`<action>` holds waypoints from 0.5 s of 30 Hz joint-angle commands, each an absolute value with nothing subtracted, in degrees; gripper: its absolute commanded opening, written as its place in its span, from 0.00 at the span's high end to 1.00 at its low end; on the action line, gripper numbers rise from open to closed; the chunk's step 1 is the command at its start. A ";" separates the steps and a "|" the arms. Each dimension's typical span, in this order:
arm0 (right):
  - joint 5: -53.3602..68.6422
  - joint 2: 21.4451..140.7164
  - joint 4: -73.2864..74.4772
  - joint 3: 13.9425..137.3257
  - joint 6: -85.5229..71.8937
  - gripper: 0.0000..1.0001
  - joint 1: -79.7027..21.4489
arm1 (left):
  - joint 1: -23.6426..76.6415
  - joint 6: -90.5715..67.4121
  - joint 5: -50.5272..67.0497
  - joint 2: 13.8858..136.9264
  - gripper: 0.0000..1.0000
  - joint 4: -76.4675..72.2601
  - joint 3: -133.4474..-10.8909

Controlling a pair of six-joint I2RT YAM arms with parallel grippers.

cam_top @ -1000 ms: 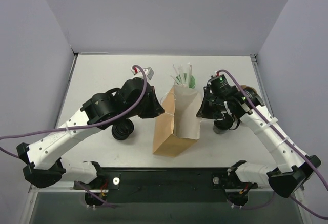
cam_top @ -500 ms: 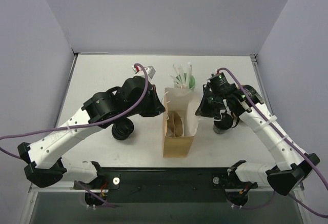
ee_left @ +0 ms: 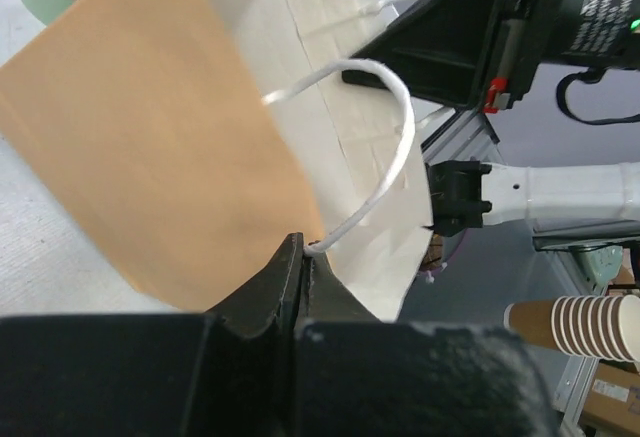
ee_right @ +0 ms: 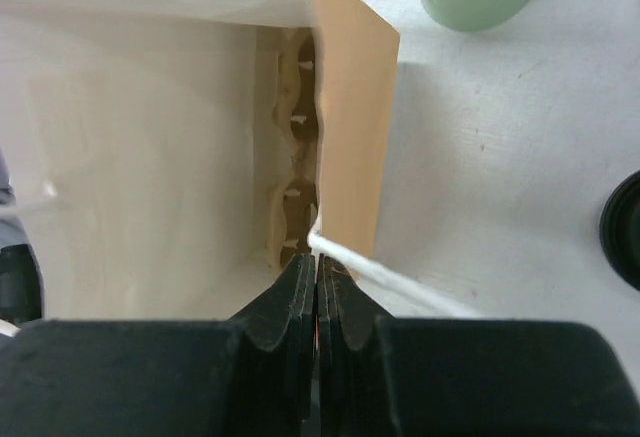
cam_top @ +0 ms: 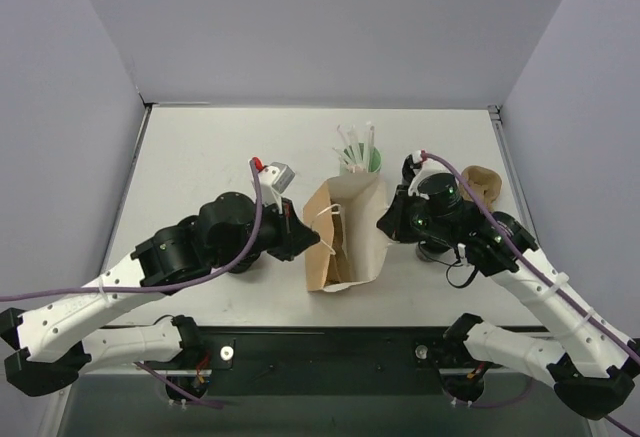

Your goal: Pack the takeout coffee

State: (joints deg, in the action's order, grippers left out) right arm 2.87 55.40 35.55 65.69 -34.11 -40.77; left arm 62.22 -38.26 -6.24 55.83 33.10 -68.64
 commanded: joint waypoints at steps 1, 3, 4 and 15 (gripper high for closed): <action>-2.10 53.79 27.77 66.09 -29.01 1.00 -41.31 | 62.40 -36.65 -1.85 56.51 1.00 24.43 -66.27; -2.20 54.49 28.91 67.23 -28.39 1.00 -41.22 | 62.31 -36.30 -1.50 56.60 1.00 24.00 -66.27; -2.28 54.84 29.44 68.11 -28.39 1.00 -41.31 | 62.31 -36.04 -1.49 56.60 1.00 23.82 -66.88; -1.67 64.14 43.31 83.59 -39.47 1.00 -38.59 | 59.41 -33.58 -6.41 62.47 1.00 32.86 -83.01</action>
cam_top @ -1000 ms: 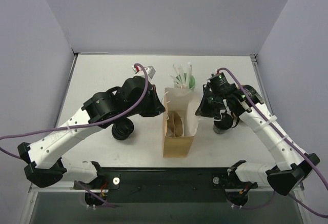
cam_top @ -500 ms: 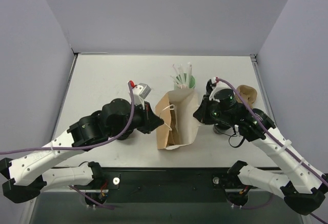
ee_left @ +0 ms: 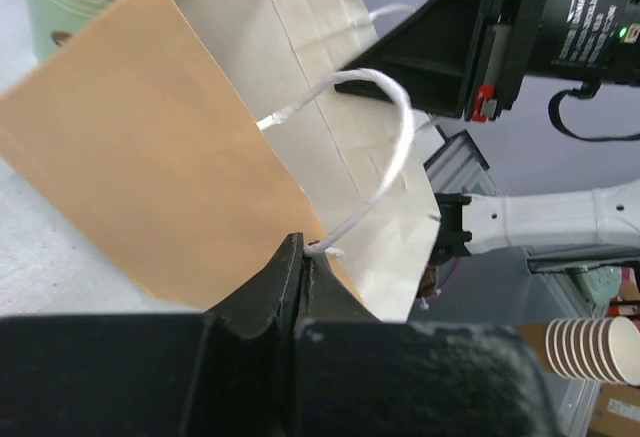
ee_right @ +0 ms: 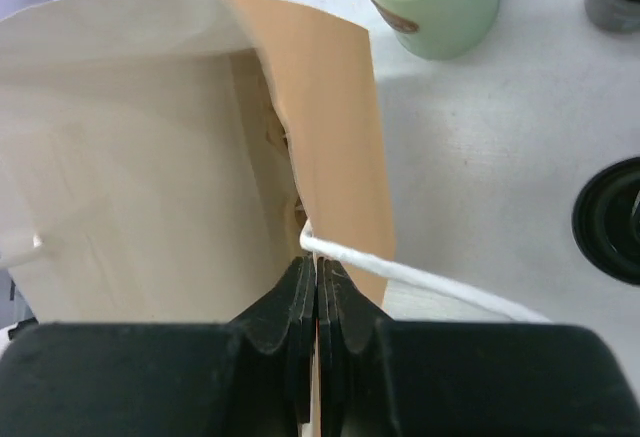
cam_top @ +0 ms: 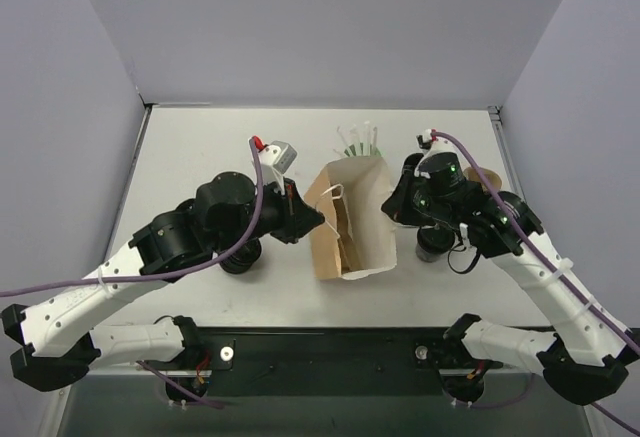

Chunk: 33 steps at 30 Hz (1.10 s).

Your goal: Pack the takeout coffee

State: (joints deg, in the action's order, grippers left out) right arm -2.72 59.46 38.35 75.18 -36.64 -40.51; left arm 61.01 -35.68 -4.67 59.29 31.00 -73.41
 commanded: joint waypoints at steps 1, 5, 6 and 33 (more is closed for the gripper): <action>-2.80 65.47 45.59 88.54 -39.20 1.00 -37.89 | 59.50 -32.70 -7.46 63.80 1.00 34.61 -87.15; -3.16 68.30 48.98 94.61 -40.16 1.00 -38.14 | 60.12 -34.18 -10.38 64.35 1.00 37.90 -85.30; -3.16 66.55 47.39 90.31 -41.21 1.00 -38.41 | 60.03 -35.58 -8.98 61.64 1.00 36.23 -77.77; 7.21 70.25 54.69 100.62 -43.49 1.00 -35.76 | 62.31 -34.33 -12.23 67.00 1.00 46.08 -93.65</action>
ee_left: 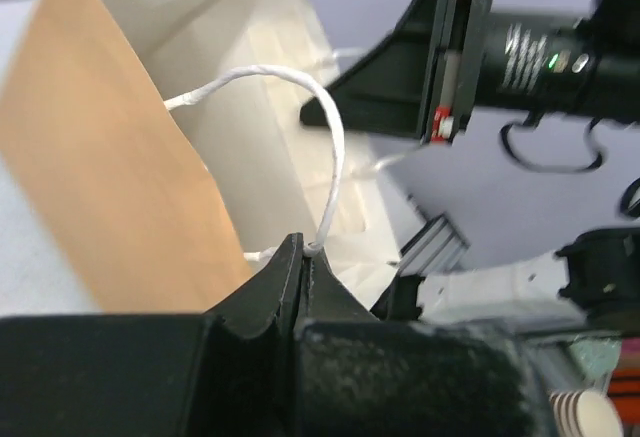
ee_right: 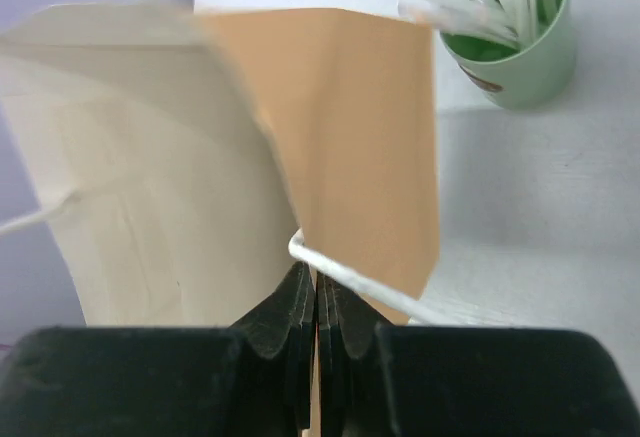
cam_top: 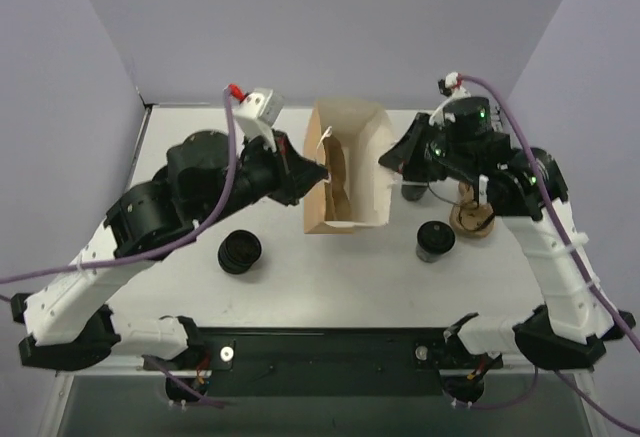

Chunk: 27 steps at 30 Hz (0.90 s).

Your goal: Pack the takeout coffee

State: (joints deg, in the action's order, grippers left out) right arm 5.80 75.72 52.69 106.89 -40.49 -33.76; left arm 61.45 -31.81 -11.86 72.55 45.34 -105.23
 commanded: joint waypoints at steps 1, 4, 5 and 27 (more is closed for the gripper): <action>8.25 68.05 49.45 87.84 -45.42 1.00 -36.29 | 62.49 -36.54 -11.35 64.19 1.00 39.09 -87.34; 8.44 63.37 45.53 77.27 -48.43 1.00 -35.95 | 62.67 -42.01 -11.95 55.91 1.00 32.08 -75.50; 8.96 63.72 45.79 78.13 -46.86 1.00 -34.64 | 62.67 -40.45 -12.39 56.25 1.00 32.60 -76.37; 11.07 63.63 45.17 76.90 -35.00 0.98 -33.14 | 63.81 -36.21 -11.95 57.92 0.76 39.10 -80.41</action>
State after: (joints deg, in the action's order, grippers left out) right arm 8.36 61.60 47.09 75.99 -41.63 -34.13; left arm 63.44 -36.18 -11.70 58.61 39.77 -79.55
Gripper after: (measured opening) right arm 0.029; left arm 0.088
